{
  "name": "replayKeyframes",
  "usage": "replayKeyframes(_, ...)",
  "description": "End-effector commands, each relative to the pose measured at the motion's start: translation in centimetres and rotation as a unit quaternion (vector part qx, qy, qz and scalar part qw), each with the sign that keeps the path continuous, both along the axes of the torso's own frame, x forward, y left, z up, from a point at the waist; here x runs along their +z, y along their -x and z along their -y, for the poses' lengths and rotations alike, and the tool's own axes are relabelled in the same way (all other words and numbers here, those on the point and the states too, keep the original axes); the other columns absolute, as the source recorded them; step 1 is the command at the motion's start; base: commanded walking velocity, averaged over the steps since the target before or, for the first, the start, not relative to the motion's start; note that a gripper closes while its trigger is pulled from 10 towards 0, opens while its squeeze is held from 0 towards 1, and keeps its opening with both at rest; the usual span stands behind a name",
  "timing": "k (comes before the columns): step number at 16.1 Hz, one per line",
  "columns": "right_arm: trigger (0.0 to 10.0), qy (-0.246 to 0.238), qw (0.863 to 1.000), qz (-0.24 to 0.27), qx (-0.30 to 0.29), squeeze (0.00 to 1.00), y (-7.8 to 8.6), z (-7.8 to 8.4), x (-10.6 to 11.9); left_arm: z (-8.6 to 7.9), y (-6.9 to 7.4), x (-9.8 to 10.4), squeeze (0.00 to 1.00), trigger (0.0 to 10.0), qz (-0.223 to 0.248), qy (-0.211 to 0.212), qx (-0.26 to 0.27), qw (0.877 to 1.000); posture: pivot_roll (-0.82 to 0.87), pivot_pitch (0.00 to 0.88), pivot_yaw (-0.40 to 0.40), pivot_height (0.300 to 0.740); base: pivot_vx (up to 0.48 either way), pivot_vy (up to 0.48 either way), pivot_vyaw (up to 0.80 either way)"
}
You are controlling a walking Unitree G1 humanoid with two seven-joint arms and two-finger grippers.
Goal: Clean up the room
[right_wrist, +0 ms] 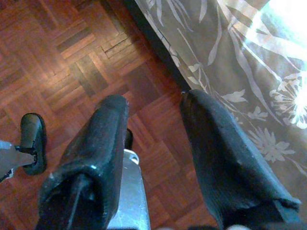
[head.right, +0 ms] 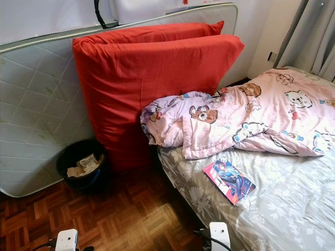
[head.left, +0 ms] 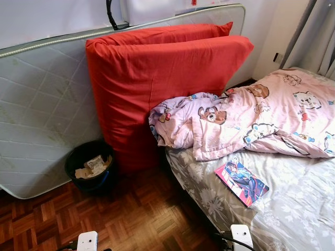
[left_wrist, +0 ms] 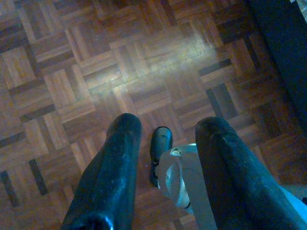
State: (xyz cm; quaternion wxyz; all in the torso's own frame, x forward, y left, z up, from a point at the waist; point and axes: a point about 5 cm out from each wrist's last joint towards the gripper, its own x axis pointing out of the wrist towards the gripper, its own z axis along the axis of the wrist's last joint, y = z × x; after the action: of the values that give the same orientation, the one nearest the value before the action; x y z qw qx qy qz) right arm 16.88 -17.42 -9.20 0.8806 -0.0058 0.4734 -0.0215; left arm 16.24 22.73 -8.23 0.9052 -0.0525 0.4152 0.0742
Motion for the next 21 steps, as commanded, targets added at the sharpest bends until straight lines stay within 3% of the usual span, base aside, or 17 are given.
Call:
replayKeyframes(1,10.0,-0.052,0.996,-0.009,-0.07,0.0,2.5,4.1,-0.3,2.4,-1.9,0.1,0.0,10.0,-0.026,-0.017,-0.079,0.996,-0.07,0.0,-0.003,0.74,0.0,0.0,0.0)
replayKeyframes(6,10.0,-0.055,0.996,-0.005,-0.068,0.0,2.0,3.8,-0.2,2.8,-2.6,0.4,0.0,10.0,-0.006,0.002,-0.061,0.998,-0.07,0.0,-0.004,0.74,0.0,0.0,0.0)
replayKeyframes(13,10.0,-0.049,0.996,-0.01,-0.076,0.0,2.4,5.1,-0.1,2.7,-2.1,0.2,0.0,10.0,-0.021,0.015,-0.046,0.999,-0.07,0.0,-0.012,0.74,0.0,0.0,0.0)
replayKeyframes(21,10.0,-0.049,0.996,-0.008,-0.069,0.0,1.9,4.2,-0.1,2.8,-2.3,0.3,0.0,10.0,-0.021,0.006,-0.053,0.998,-0.06,0.0,-0.013,0.74,0.0,0.0,0.0)
